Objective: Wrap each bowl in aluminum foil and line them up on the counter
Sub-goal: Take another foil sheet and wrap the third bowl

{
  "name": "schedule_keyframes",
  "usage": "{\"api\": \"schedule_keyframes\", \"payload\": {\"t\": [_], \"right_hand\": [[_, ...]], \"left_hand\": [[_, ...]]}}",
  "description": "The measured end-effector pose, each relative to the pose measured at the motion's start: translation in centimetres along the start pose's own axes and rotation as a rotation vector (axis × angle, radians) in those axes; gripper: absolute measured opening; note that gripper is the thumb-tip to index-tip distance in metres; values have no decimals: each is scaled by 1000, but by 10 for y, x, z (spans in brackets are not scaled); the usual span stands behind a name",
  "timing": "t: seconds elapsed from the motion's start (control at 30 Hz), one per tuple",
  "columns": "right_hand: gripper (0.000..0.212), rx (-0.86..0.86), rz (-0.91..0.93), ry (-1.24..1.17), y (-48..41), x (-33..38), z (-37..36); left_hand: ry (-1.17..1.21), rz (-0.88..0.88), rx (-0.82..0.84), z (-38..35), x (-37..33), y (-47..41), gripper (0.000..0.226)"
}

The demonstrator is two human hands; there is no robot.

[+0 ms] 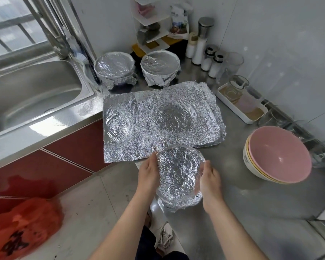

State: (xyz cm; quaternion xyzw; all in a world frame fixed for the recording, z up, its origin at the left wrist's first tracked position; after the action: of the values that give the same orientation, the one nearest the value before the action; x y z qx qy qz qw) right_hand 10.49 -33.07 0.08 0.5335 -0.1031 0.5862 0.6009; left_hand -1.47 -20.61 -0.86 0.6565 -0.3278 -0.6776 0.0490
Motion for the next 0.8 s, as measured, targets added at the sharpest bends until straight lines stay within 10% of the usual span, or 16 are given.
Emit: {"api": "schedule_keyframes", "payload": {"t": [0.27, 0.43, 0.8], "right_hand": [[39, 447, 49, -266, -4, 39, 13], [82, 737, 68, -219, -15, 47, 15], [112, 656, 42, -351, -36, 57, 4]], "left_hand": [[1, -22, 62, 11, -58, -19, 41], [-72, -56, 164, 13, -92, -31, 40], [193, -144, 77, 15, -125, -44, 38]]}}
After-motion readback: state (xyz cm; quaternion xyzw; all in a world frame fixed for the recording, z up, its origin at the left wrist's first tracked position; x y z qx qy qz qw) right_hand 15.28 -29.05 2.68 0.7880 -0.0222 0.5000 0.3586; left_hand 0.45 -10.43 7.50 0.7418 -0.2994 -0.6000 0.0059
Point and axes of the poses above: each hand's wrist, its own y-axis away from the middle knuckle, its own z-axis out of the back of the hand, x = y × z, the point moved 4 cm from there along -y, towards the middle knuckle, and after that the axes turned 15 degrees about y, right-handed, at the moved point
